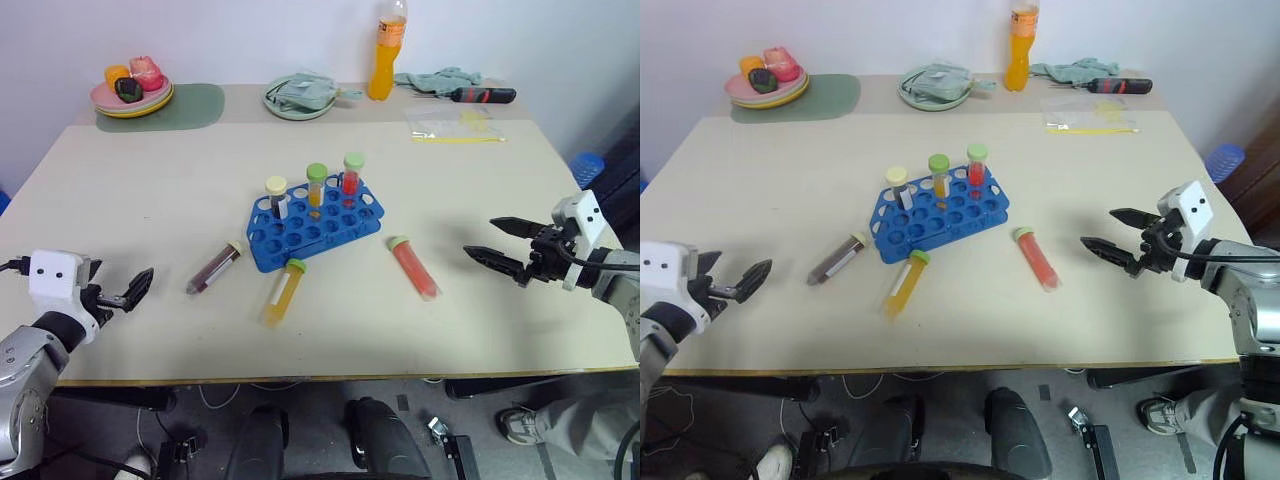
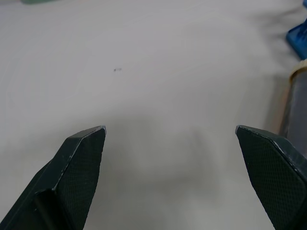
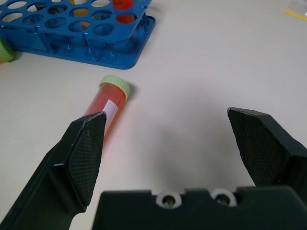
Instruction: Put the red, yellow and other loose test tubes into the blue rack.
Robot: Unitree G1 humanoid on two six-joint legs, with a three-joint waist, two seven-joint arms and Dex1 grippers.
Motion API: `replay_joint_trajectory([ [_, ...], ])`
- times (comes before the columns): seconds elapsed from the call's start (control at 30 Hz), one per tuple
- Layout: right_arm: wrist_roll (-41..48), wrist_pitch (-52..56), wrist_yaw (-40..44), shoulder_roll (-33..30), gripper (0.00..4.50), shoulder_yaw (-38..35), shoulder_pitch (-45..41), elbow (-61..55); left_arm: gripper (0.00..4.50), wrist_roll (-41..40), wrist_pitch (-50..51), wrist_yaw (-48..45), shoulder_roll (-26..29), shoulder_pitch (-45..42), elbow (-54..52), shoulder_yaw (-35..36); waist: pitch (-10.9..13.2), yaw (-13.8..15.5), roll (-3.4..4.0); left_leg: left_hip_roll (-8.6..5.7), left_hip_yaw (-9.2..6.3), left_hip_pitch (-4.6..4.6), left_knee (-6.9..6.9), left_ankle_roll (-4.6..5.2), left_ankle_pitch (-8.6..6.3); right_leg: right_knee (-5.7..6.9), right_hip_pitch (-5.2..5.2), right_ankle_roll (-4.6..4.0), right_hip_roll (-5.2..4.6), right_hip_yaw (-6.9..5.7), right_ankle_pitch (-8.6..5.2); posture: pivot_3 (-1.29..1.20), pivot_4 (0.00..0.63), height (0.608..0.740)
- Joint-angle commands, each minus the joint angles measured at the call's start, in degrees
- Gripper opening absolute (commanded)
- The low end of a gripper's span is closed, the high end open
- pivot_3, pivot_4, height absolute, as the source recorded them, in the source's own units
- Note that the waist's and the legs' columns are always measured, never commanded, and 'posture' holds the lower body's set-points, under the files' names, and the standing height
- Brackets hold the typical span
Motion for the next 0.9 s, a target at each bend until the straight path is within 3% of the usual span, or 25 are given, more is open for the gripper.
replay_joint_trajectory([
  [0.03, 0.0, 0.7, 0.4, -1.8, 4.50, -0.5, -1.4, -0.9, 4.46, 0.1, -0.6, 0.7, -0.4, 0.7, -1.9, 0.6, 0.0, 0.0, 0.00, 0.00, 0.00, 0.00, 0.00, 0.00, 0.00, 0.00, 0.00, 0.00, 0.01, 0.00, 0.00, 0.00, 0.150, 0.740],
  [0.33, 1.1, 7.2, -2.5, -2.5, 4.50, -0.5, -2.8, -6.0, 4.46, -0.9, -0.9, 0.4, -1.2, -0.9, -3.6, -1.3, 0.0, -0.1, 0.00, 0.01, 0.00, 0.02, 0.00, 0.00, 0.00, 0.02, 0.00, 0.00, 0.02, 0.00, 0.00, 0.00, 0.150, 0.740],
  [0.57, 1.1, 19.3, -8.0, -5.9, 4.50, 0.3, -0.5, -21.2, 4.46, -6.0, 0.7, -4.6, -1.4, -8.7, -6.7, -11.2, 0.0, 0.3, 0.01, -0.02, -0.01, -0.03, 0.04, 0.00, 0.00, 0.01, 0.00, 0.01, -0.01, 0.00, 0.01, 0.00, 0.150, 0.740],
  [0.7, 5.6, 38.5, -13.8, -7.8, 4.50, 3.0, -4.0, -30.3, 4.46, -5.8, -0.2, -11.5, -0.1, -12.4, -8.3, -22.3, 0.0, -0.1, -0.03, 0.00, -0.02, -0.02, 0.04, 0.00, 0.00, 0.01, 0.00, 0.01, 0.01, 0.00, 0.01, 0.00, 0.150, 0.740],
  [0.83, 7.2, 60.9, -22.2, -0.1, 4.50, 9.0, -16.4, -31.9, 4.46, -5.3, -2.2, -17.8, 0.2, -15.6, -7.9, -30.4, 0.0, -1.0, -0.01, 0.04, -0.02, 0.06, 0.04, 0.00, 0.00, 0.06, 0.00, -0.05, 0.12, 0.05, 0.03, 0.00, 0.150, 0.740],
  [0.9, 5.9, 64.9, -27.2, 3.0, 4.50, 13.6, -21.3, -30.0, 4.46, -4.2, -3.6, -19.3, -0.1, -16.7, -6.9, -33.1, 0.0, -1.3, 0.01, 0.04, -0.06, 0.03, 0.02, 0.01, 0.00, 0.08, -0.01, -0.07, 0.13, 0.05, 0.04, 0.00, 0.150, 0.740],
])
